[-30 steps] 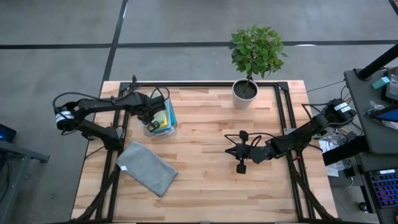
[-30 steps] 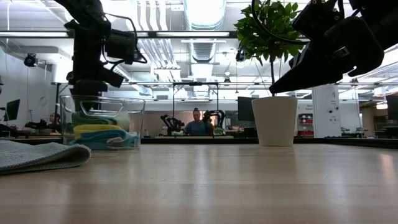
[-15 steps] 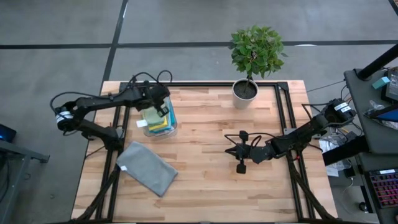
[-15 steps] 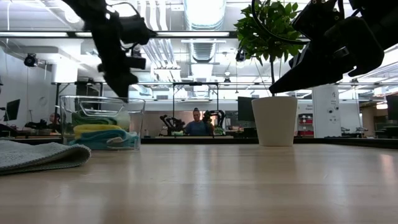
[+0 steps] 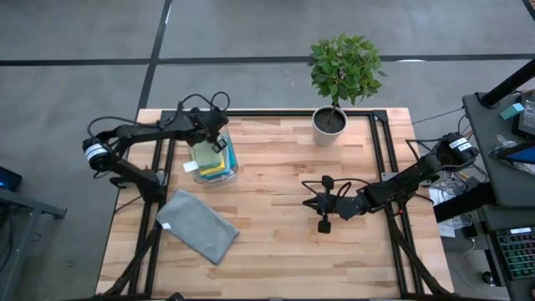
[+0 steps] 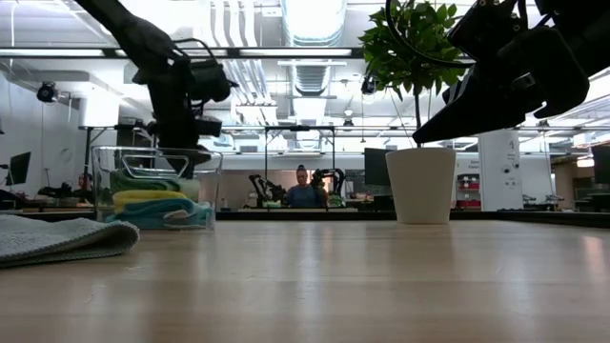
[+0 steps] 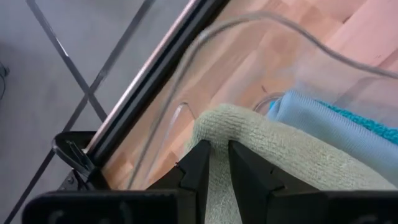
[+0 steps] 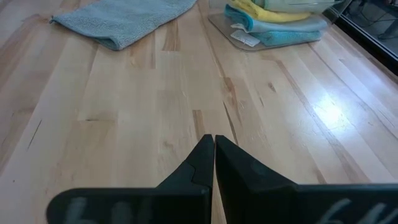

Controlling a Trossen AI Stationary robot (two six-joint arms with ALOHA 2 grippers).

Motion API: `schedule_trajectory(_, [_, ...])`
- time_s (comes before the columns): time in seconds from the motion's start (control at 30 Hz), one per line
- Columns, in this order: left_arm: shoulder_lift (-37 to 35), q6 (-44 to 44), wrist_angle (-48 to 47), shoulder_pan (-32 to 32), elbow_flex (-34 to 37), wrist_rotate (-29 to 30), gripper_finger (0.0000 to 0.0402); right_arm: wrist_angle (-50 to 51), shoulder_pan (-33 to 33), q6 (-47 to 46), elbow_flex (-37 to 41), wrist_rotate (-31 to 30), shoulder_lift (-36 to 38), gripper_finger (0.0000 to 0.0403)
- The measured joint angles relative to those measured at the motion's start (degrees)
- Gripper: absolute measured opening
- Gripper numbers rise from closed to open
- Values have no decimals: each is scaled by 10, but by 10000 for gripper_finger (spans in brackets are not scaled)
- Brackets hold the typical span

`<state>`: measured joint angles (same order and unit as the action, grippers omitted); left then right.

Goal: Fold microfiber towels
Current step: Stack the folded light green microfiber towel on top of the yellow microfiber towel on the bin

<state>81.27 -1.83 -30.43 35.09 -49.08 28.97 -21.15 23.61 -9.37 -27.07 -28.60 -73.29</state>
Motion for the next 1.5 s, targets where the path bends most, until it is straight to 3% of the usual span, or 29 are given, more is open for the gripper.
schedule_trajectory(0.2, [8, 1, -1, -4, -4, -1, 49, 0, 0, 2, 0, 0, 0, 9])
schedule_trajectory(0.5, [-54, 17, -35, -45, -28, -4, 49, 0, 0, 4, 0, 0, 0, 9])
schedule_trajectory(0.6, [-84, 17, -53, -66, -28, -46, 49, 0, 0, 4, 0, 0, 0, 9])
schedule_trajectory(0.77, [-114, 40, -140, -99, -28, -181, 49, 0, 0, 4, 0, 0, 0, 9])
schedule_trajectory(1.03, [-115, 99, -303, -153, -40, -206, 54, 0, 0, 9, 1, 0, 0, 9])
schedule_trajectory(1.3, [-107, 43, -337, -180, -54, -205, 148, -1, -12, 4, 1, -1, 0, 9])
schedule_trajectory(1.5, [-72, -3, -331, -202, -38, -136, 211, -1, -12, 4, 1, 0, 0, 9])
